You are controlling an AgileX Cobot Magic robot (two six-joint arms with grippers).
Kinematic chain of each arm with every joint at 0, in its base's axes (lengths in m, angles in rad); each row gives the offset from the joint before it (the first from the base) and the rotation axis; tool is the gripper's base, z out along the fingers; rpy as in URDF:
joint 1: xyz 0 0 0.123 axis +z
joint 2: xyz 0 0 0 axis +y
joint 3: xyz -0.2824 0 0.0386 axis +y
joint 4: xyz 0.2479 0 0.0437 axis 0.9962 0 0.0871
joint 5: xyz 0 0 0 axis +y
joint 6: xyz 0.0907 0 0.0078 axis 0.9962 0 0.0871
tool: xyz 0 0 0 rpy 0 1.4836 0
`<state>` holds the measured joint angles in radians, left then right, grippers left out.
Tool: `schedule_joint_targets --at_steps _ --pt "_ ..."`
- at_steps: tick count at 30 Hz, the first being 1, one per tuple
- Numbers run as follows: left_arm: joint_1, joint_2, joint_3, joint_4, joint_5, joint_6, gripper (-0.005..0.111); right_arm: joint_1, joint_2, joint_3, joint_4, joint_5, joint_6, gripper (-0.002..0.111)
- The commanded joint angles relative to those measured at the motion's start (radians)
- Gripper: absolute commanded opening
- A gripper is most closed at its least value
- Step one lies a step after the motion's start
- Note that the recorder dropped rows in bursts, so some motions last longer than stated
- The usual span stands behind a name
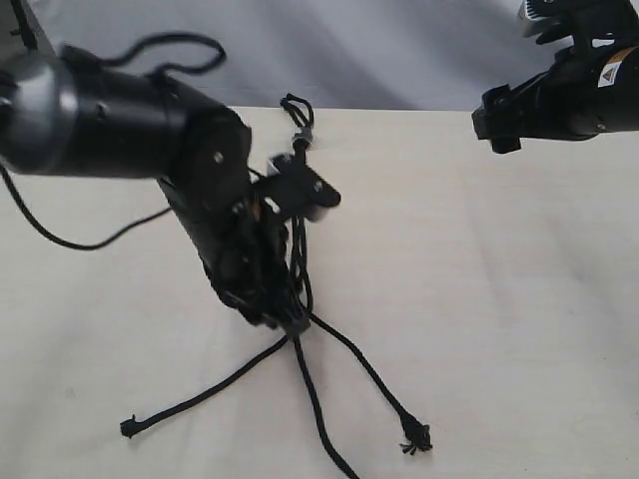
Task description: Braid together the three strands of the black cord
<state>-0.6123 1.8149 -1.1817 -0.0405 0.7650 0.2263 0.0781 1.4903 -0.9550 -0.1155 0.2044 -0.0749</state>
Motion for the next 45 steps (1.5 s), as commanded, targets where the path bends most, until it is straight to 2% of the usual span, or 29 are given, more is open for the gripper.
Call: schedule_joint_targets --at_steps 1,6,8,13,19,22,30,36,38,40,43,44,45 --pt "0.105 -0.15 -0.001 0.017 -0.006 -0.012 0.057 0.026 -0.009 0.002 0.022 0.046 0.001 0.085" --pt "0.245 -0.269 0.0 -0.009 -0.03 -0.015 0.053 0.15 -0.009 0.002 0.025 0.069 0.001 0.085" --pt "0.294 -0.302 0.005 -0.04 -0.041 -0.015 0.042 0.216 -0.009 0.002 0.025 0.086 0.001 0.085" --pt "0.353 -0.398 0.112 -0.043 -0.186 -0.015 0.0 0.37 0.001 -0.045 0.025 0.213 0.001 0.085" --pt "0.379 -0.476 0.257 -0.043 -0.382 -0.015 0.0 0.524 0.071 -0.057 0.025 0.294 0.001 0.085" --pt "0.397 -0.491 0.287 -0.03 -0.463 -0.015 0.0 0.585 0.127 -0.057 0.04 0.323 0.001 0.085" --pt "0.46 -0.491 0.287 -0.035 -0.461 -0.015 0.0 0.718 0.263 -0.057 0.074 0.358 0.004 0.085" --pt "0.46 -0.491 0.287 -0.035 -0.457 -0.015 0.0 0.743 0.362 -0.057 0.088 0.38 0.029 0.084" --pt "0.46 -0.491 0.287 -0.035 -0.455 -0.015 0.0 0.743 0.39 -0.057 0.088 0.382 0.029 0.077" --pt "0.46 -0.491 0.287 -0.035 -0.455 -0.015 0.0 0.743 0.415 -0.057 0.088 0.382 0.029 0.061" --pt "0.46 -0.491 0.287 -0.035 -0.455 -0.015 0.0 0.743 0.436 -0.057 0.088 0.382 0.03 0.027" --pt "0.46 -0.491 0.287 -0.035 -0.453 -0.015 0.0 0.743 0.436 -0.059 0.081 0.386 0.03 0.005" --pt "0.46 -0.491 0.287 -0.035 -0.453 -0.015 0.0 0.743 0.433 -0.067 0.076 0.396 0.028 0.0"
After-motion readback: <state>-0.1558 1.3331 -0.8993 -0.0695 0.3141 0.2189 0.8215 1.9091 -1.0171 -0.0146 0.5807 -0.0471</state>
